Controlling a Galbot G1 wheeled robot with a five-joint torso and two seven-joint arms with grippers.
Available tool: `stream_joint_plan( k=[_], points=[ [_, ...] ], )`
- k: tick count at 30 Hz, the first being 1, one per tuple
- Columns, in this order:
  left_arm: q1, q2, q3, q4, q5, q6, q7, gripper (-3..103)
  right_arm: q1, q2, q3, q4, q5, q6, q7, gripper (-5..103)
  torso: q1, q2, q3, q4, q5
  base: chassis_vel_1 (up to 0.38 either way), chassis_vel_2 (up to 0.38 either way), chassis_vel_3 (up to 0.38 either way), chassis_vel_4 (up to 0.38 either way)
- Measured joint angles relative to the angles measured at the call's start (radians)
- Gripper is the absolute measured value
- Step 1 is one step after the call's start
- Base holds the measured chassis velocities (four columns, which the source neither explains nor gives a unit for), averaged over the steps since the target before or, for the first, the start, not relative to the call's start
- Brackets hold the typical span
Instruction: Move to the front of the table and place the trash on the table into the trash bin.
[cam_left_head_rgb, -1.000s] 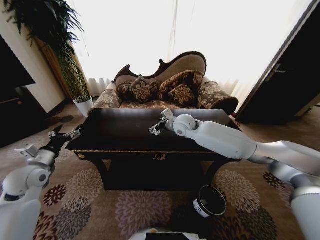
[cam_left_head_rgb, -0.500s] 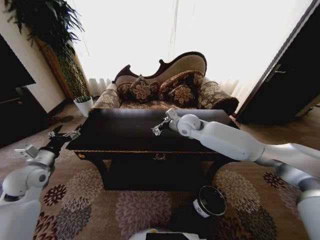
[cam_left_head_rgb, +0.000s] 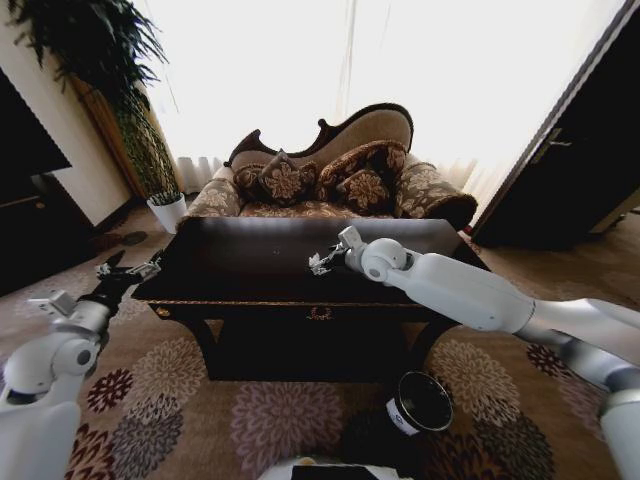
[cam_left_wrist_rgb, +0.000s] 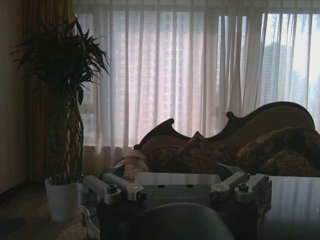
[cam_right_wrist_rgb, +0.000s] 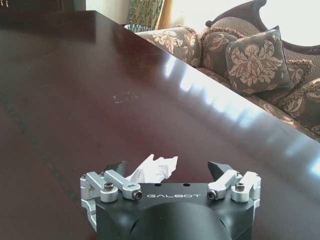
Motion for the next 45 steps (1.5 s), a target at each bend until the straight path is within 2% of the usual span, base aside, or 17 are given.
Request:
stream_joint_plan(
  k=[1,2,6,8,11,13,17,19,23,29,33,35,36,39,45],
  points=[
    [0.000,0.000,0.000,0.000,0.000,0.000,0.000,100,0.000,-0.002,-0.001,0.001,0.000,0.000,-0.002,86,0.000,0.000,0.000,0.0000,0.0000,0.000,0.000,0.000,0.000],
    [0.000,0.000,0.000,0.000,0.000,0.000,0.000,100,0.000,-0.002,-0.001,0.001,0.000,0.000,-0.002,86,0.000,0.000,0.000,0.0000,0.0000,0.000,0.000,0.000,0.000],
    [-0.002,-0.003,0.003,0.000,0.000,0.000,0.000,100,-0.020,-0.018,0.002,0.006,-0.018,0.004,-0.012,65,0.000,0.000,0.000,0.0000,0.0000,0.000,0.000,0.000,0.000],
    [-0.002,-0.004,0.004,0.000,0.000,0.000,0.000,100,-0.024,-0.021,0.004,0.007,-0.021,0.004,-0.014,65,0.000,0.000,0.000,0.0000,0.0000,0.000,0.000,0.000,0.000],
    [-0.002,-0.005,0.006,0.000,0.001,0.000,0.000,100,-0.054,-0.042,0.020,0.015,-0.040,0.008,-0.025,48,0.000,0.000,0.000,0.0000,0.0001,0.000,0.000,0.000,0.000],
    [-0.002,-0.005,0.007,0.001,0.001,0.000,0.000,100,-0.058,-0.046,0.022,0.017,-0.043,0.009,-0.027,48,0.000,0.000,0.000,0.0000,0.0001,0.000,0.000,0.000,0.000],
    [-0.008,-0.003,0.012,0.002,0.002,0.000,0.000,100,-0.068,-0.067,0.039,0.033,-0.047,0.012,-0.036,27,0.000,0.000,0.000,-0.0001,0.0001,0.000,0.000,0.000,0.000],
    [-0.009,-0.003,0.013,0.002,0.002,0.000,0.000,100,-0.068,-0.069,0.042,0.037,-0.046,0.014,-0.036,27,0.000,0.000,0.000,-0.0001,0.0001,0.000,0.000,0.000,0.000],
    [-0.010,-0.003,0.018,0.002,0.003,0.001,0.000,100,-0.071,-0.082,0.065,0.071,-0.026,0.025,-0.036,5,0.000,0.000,0.000,0.0000,0.0001,0.000,0.000,0.000,0.000],
    [-0.009,-0.004,0.018,0.002,0.006,0.001,0.000,100,-0.086,-0.110,0.122,0.148,0.023,0.027,-0.036,1,0.000,0.000,0.000,0.0002,-0.0001,0.000,0.000,0.000,0.000],
    [-0.007,-0.003,0.013,0.002,0.005,0.001,0.000,100,-0.165,-0.187,0.225,0.239,0.053,0.027,-0.035,0,0.000,0.000,0.000,0.0002,0.0000,0.000,0.000,0.000,0.000],
    [-0.007,-0.003,0.012,0.002,0.005,0.001,0.000,100,-0.170,-0.192,0.233,0.244,0.054,0.027,-0.035,0,0.000,0.000,0.000,0.0001,0.0001,0.000,0.000,0.000,0.000],
    [-0.007,-0.001,0.009,0.001,0.003,0.001,0.000,100,-0.228,-0.248,0.310,0.290,0.055,0.027,-0.043,0,0.000,0.000,0.000,0.0000,0.0002,0.000,0.000,0.000,0.000],
    [-0.010,0.001,0.009,0.001,0.002,0.001,0.000,100,-0.295,-0.326,0.395,0.339,0.046,0.041,-0.054,0,0.000,0.000,0.000,-0.0004,0.0002,0.000,0.000,0.000,0.000],
    [-0.009,-0.005,0.009,-0.009,-0.001,0.000,0.000,100,-0.353,-0.407,0.465,0.384,0.036,0.071,-0.050,0,0.000,0.000,0.000,0.0003,0.0002,0.000,0.000,0.000,0.000]
  ],
)
